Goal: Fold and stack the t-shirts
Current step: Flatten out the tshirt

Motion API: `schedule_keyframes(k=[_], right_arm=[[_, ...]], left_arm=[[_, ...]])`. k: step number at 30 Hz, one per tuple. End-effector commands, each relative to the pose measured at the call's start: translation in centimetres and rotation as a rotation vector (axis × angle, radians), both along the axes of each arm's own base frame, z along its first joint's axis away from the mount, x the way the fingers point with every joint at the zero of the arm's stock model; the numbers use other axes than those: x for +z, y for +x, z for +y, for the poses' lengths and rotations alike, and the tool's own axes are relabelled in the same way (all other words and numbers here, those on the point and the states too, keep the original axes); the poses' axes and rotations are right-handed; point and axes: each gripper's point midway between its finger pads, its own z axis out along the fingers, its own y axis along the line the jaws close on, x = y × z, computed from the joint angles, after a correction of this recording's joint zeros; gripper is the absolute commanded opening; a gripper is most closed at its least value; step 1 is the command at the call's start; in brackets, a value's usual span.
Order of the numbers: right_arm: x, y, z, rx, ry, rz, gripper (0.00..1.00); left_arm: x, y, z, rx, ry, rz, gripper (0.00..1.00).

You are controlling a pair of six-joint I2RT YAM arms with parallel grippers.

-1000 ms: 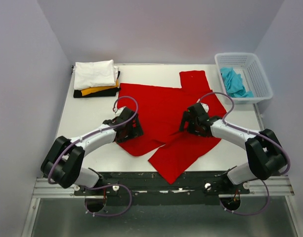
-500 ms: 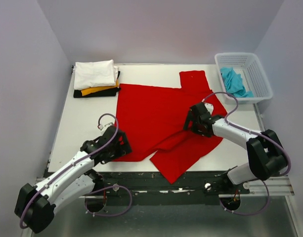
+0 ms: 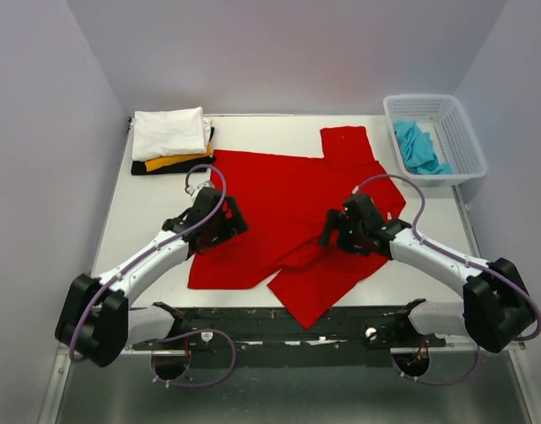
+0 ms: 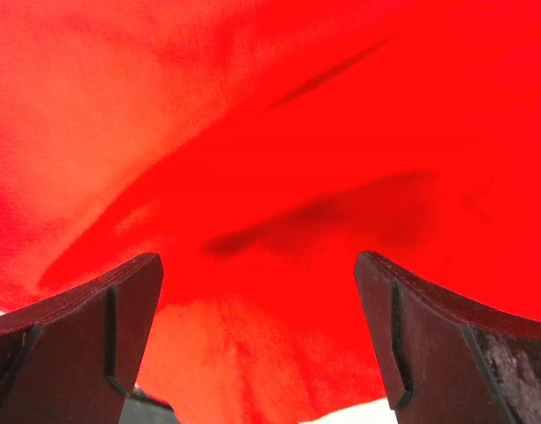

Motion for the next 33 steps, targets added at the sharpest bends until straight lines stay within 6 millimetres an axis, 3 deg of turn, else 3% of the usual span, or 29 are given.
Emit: schedule_keyframes(k=[1,5,11,15,19,22,25,30,33], right_arm=[[-3.1,-4.0,0.9,0.063,0.048,0.131,1.00],[-5.0,-4.0,-3.1,-0.094,-0.078,0.159,1.00],[-6.8,-4.5,-9.4,-0.333,-0.052,0.241,1.00],[-5.7,-3.5,-11.2,-0.403,-0.089,0.231,1.00],[-4.5,-3.6,-13.5,-0.483,-0.191,0.232,1.00],[-3.4,-3.3,-12.0,-0.390,-0.137,0.230,1.00],[-0.9,-1.1,-9.9,-0.248,-0.054,0.142,1.00],[4.0,5.5,-9.4,-0.229,-0.043,-0.091,1.00],[3.2,10.3,-9.4,-0.244,-0.070,-0.158,1.00]], left_arm=[[-1.5,3.6,-1.3,0.003,-0.031,-0.006,0.99],[-4.2,4.7,-1.4,0.001,-0.008,0.097,0.99],[-6.6,5.0,-1.7,-0.003,-0.047,0.174,0.99],[-7.4,5.3,-1.9,-0.007,-0.086,0.200,0.99],[-8.1,5.1,-0.8,0.021,-0.056,0.240,0.99],[-7.7,4.8,-0.4,0.030,-0.042,0.246,0.99],[-6.8,5.3,-0.3,0.022,-0.036,0.212,0.99],[-6.5,6.3,-0.2,0.021,-0.006,0.214,0.99],[-6.5,6.9,-0.8,0.005,-0.022,0.214,0.98]])
